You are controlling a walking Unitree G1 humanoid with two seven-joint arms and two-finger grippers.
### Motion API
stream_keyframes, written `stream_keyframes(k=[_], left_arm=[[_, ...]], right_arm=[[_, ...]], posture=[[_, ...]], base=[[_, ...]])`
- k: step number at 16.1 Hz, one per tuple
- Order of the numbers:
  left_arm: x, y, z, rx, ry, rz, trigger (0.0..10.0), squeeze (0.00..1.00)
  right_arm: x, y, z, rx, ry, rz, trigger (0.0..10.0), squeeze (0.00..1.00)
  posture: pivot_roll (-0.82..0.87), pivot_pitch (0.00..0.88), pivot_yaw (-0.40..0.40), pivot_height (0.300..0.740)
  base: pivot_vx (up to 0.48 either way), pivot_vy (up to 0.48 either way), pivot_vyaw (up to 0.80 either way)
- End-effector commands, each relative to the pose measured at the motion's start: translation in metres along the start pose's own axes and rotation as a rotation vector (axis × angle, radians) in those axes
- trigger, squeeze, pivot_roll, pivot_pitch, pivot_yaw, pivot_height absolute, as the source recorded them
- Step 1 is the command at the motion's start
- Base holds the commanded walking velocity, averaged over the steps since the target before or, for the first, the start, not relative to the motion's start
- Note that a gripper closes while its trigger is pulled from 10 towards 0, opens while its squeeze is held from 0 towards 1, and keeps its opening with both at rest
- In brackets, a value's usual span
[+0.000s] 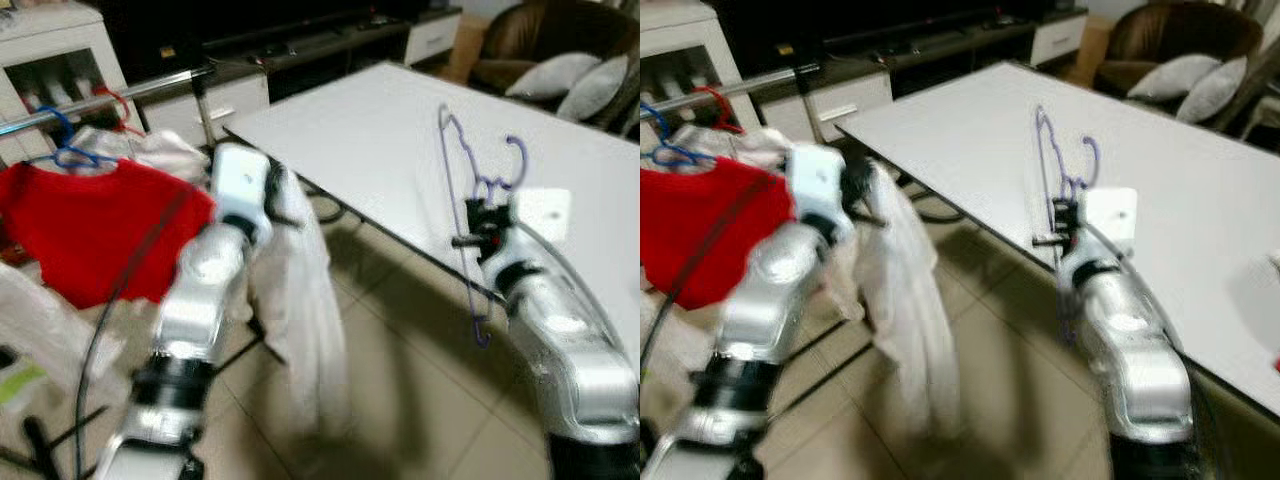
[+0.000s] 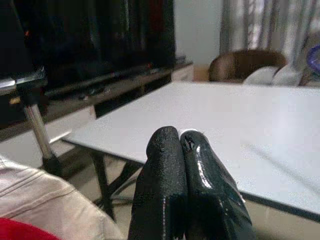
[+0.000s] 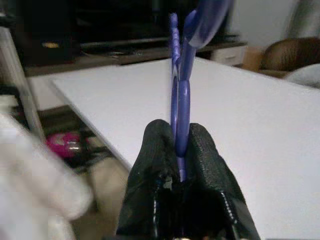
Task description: Hang hanger
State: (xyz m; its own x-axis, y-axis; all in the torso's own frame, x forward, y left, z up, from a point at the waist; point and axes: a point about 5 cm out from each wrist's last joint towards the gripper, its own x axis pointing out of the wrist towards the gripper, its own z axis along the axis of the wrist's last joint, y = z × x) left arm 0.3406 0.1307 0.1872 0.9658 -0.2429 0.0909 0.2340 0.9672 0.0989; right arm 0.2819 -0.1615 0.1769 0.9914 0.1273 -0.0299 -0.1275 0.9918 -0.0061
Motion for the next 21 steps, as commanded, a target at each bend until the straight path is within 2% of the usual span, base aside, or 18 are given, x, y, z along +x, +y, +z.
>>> stream_keyframes(k=[1, 2, 5, 6, 7, 9, 10, 11, 12, 13, 14, 15, 16, 17, 18, 19, 20, 21], left_arm=[[0.011, -0.010, 0.011, -0.024, -0.043, -0.042, 10.0, 0.00], [0.014, -0.011, 0.012, -0.030, -0.047, -0.047, 10.0, 0.00], [0.051, -0.026, 0.031, -0.068, -0.076, -0.140, 10.0, 0.00], [0.055, -0.029, 0.036, -0.060, -0.085, -0.157, 10.0, 0.00], [0.079, -0.039, 0.082, -0.082, -0.179, -0.205, 10.0, 0.00], [0.095, -0.038, 0.153, -0.083, -0.331, -0.210, 10.0, 0.00], [0.094, -0.029, 0.211, -0.114, -0.463, -0.175, 10.0, 0.00], [0.080, -0.014, 0.275, -0.157, -0.646, -0.115, 10.0, 0.00], [0.067, -0.002, 0.308, -0.209, -0.756, -0.078, 10.0, 0.00], [0.061, 0.005, 0.318, -0.199, -0.800, -0.069, 10.0, 0.00], [0.063, 0.006, 0.314, -0.178, -0.787, -0.070, 10.0, 0.00], [0.070, 0.005, 0.298, -0.139, -0.739, -0.074, 10.0, 0.00], [0.086, -0.001, 0.251, -0.026, -0.594, -0.056, 10.0, 0.00], [0.093, -0.004, 0.226, 0.027, -0.518, -0.057, 10.0, 0.00], [0.101, -0.007, 0.161, 0.098, -0.341, -0.064, 10.0, 0.00], [0.100, -0.005, 0.114, 0.141, -0.209, -0.062, 10.0, 0.00], [0.097, -0.002, 0.090, 0.173, -0.130, -0.069, 10.0, 0.00], [0.087, 0.005, 0.045, 0.232, -0.008, -0.077, 10.0, 0.00]], right_arm=[[-0.001, -0.011, 0.001, -0.015, 0.004, -0.045, 10.0, 0.00], [-0.001, -0.012, 0.001, -0.015, 0.003, -0.047, 10.0, 0.00], [0.001, -0.012, 0.004, -0.014, -0.007, -0.050, 10.0, 0.00], [0.001, -0.012, 0.004, -0.015, -0.009, -0.050, 10.0, 0.00], [0.002, -0.013, 0.005, -0.013, -0.015, -0.059, 10.0, 0.00], [0.004, -0.015, 0.007, -0.013, -0.021, -0.067, 10.0, 0.00], [0.004, -0.016, 0.009, -0.019, -0.026, -0.066, 10.0, 0.00], [0.003, -0.017, 0.010, -0.026, -0.034, -0.066, 10.0, 0.00], [0.001, -0.017, 0.011, -0.028, -0.037, -0.068, 10.0, 0.00], [0.000, -0.017, 0.010, -0.024, -0.040, -0.079, 10.0, 0.00], [-0.001, -0.017, 0.010, -0.022, -0.039, -0.084, 10.0, 0.00], [-0.001, -0.016, 0.009, -0.018, -0.040, -0.087, 10.0, 0.00], [-0.002, -0.012, 0.007, -0.014, -0.038, -0.079, 10.0, 0.00], [-0.002, -0.011, 0.006, -0.014, -0.035, -0.073, 10.0, 0.00], [-0.002, -0.008, 0.005, -0.015, -0.032, -0.059, 10.0, 0.00], [-0.002, -0.007, 0.005, -0.015, -0.031, -0.052, 10.0, 0.00], [-0.002, -0.006, 0.005, -0.014, -0.030, -0.049, 10.0, 0.00], [-0.003, -0.004, 0.004, -0.014, -0.027, -0.039, 10.0, 0.00]], posture=[[-0.06, 0.000, 0.021, 0.740], [-0.06, 0.000, 0.021, 0.740], [-0.06, 0.000, 0.022, 0.740], [-0.06, 0.000, 0.022, 0.740], [-0.06, 0.000, 0.020, 0.740], [-0.07, 0.000, 0.019, 0.740], [-0.07, 0.000, 0.026, 0.740], [-0.08, 0.000, 0.040, 0.740], [-0.09, 0.000, 0.050, 0.740], [-0.09, 0.000, 0.061, 0.740], [-0.09, 0.000, 0.061, 0.740], [-0.09, 0.000, 0.065, 0.740], [-0.09, 0.000, 0.067, 0.740], [-0.09, 0.000, 0.067, 0.740], [-0.09, 0.000, 0.069, 0.740], [-0.09, 0.000, 0.072, 0.740], [-0.09, 0.000, 0.072, 0.740], [-0.09, 0.003, 0.074, 0.740]], base=[[0.375, 0.000, -0.80], [0.375, 0.000, -0.80], [0.371, 0.000, -0.80], [0.364, 0.000, -0.80], [0.360, 0.000, -0.80], [0.362, 0.000, -0.80], [0.349, 0.000, -0.80], [0.259, 0.000, -0.80], [0.251, 0.000, -0.80], [0.000, 0.000, -0.80], [0.000, 0.000, -0.80], [0.000, 0.000, -0.80], [0.000, 0.000, -0.80], [0.000, 0.000, -0.80], [0.000, 0.000, -0.80], [0.000, 0.000, -0.80], [0.000, 0.000, -0.80], [0.000, 0.000, -0.80]])
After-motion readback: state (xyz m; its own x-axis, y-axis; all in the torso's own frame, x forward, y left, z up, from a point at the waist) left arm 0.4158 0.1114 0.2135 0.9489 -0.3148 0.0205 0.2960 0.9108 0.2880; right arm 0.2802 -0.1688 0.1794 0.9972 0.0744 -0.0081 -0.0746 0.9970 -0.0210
